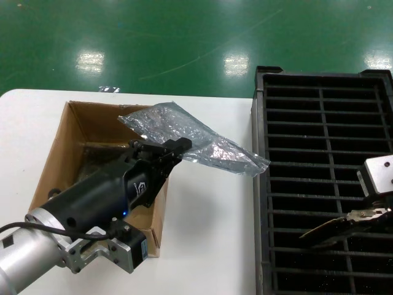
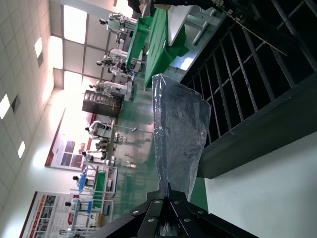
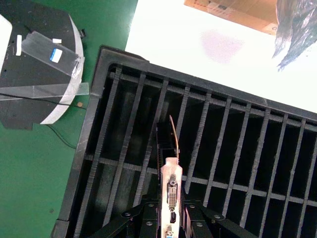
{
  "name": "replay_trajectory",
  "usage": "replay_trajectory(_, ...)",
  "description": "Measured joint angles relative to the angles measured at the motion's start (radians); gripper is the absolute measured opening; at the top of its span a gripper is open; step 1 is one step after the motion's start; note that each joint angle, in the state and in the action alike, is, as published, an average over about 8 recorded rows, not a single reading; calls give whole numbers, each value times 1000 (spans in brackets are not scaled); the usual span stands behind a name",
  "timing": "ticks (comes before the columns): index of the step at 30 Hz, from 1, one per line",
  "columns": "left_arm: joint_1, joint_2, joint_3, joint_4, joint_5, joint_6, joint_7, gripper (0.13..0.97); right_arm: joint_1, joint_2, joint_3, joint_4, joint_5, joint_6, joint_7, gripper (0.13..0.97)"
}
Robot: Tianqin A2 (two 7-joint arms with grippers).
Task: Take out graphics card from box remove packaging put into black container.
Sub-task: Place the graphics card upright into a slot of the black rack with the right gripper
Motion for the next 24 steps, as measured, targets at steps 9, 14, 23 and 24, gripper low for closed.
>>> replay_trajectory(9,0,0,0,0,0,0,0,139,-9,-4,0,-10,-17,0,-5,191)
replay_trajectory(14,0,0,0,0,0,0,0,139,-16,-18,0,-39,-41,0,-23,191)
replay_trajectory(23,0,0,0,0,0,0,0,139,-35,-51,0,-49,-71,0,-30,191)
replay_trajectory(24,0,0,0,0,0,0,0,139,-37,-56,0,-48,-74,0,-27,191)
